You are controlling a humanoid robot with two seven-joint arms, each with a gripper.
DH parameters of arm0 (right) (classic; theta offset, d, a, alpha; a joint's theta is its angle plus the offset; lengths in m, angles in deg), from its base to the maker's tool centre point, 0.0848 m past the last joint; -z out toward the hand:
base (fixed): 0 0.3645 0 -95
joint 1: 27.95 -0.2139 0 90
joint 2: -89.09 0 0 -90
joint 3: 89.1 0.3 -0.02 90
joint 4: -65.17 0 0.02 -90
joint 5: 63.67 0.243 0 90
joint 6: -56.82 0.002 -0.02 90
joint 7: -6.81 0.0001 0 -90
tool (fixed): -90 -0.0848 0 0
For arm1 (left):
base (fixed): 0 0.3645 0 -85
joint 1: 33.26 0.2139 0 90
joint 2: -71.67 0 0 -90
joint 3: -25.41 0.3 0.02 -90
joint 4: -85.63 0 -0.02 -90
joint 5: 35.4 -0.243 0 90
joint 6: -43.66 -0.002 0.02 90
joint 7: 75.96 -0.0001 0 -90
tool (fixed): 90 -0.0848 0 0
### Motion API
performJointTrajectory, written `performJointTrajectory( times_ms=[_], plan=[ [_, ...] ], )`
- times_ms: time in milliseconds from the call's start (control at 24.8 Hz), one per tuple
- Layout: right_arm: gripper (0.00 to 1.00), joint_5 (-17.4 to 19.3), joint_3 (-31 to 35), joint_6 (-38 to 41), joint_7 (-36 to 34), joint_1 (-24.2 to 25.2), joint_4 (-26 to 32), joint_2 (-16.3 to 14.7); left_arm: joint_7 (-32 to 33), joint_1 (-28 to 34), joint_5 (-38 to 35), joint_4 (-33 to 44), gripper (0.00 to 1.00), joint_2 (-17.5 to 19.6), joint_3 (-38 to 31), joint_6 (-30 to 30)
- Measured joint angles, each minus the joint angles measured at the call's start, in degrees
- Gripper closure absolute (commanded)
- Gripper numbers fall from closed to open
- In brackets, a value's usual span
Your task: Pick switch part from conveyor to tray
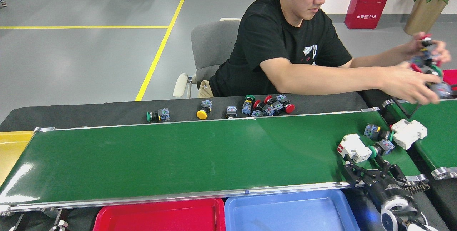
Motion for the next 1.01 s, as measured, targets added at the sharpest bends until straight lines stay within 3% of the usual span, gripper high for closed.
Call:
performJointTrajectory(
  times_ms=[121,202,242,323,363,485,606,727,767,848,889,969,1010],
  plan=[
    [0.04,-0.01,-2.04,0.0,0.03,-3.41,-3.34,0.72,0.0,-0.01,0.0,-0.03,0.0,0.0,0.0,0.0],
    [0.34,-0.01,-3.23,-0.09,-0.09,-5.06,-4.92,1.23,0.0,-0.01,0.0,-0.05,0.0,0.0,0.0,0.0],
    [0.62,-0.05,-3.87,-0.19,-0.15,-5.48,-5.23,1.25,0.0,-0.01,0.0,-0.05,0.0,0.0,0.0,0.0],
    [0.87,0.01,-6.1,0.48,-0.36,-6.0,-5.47,0.87,0.0,-0.01,0.0,-0.06,0.0,0.0,0.0,0.0],
    [0.93,0.13,-7.08,1.2,-0.43,-6.12,-5.51,0.39,0.0,0.0,0.0,-0.06,0.0,0.0,0.0,0.02],
    [0.95,0.44,-7.81,4.35,-1.17,-6.24,-5.26,-0.07,0.0,0.01,0.0,-0.06,0.0,0.0,0.0,0.04],
    [0.95,1.56,-7.86,8.41,-1.57,-5.91,-2.01,-0.07,0.0,0.26,0.0,-0.05,0.0,0.0,0.0,0.06],
    [0.92,5.11,-7.74,17.2,-1.92,-0.76,5.68,-0.72,0.0,0.57,0.0,-0.03,0.0,-0.01,-0.16,0.06],
    [0.83,6.39,-7.4,21.37,-1.92,2.04,8.78,-1.48,0.0,0.57,0.0,-0.03,0.0,-0.01,-0.25,0.06],
    [0.52,7.59,-5.93,26.67,-1.95,8.54,14.63,-2.96,0.0,0.58,0.0,-0.01,0.0,-0.01,-0.3,0.06],
    [0.41,7.82,-5.06,28.15,-1.95,12.31,17.25,-3.31,0.0,0.59,0.0,-0.01,0.0,-0.01,-0.36,0.08],
    [0.0,7.9,-3.21,30.01,-1.95,17.23,20.14,-3.32,0.01,0.63,0.0,-0.01,0.0,-0.06,-0.67,0.33],
    [0.0,7.91,-2.01,30.52,-1.97,18.3,20.62,-3.28,0.01,0.63,0.0,-0.01,0.0,-0.06,-1.01,0.08]
  ],
)
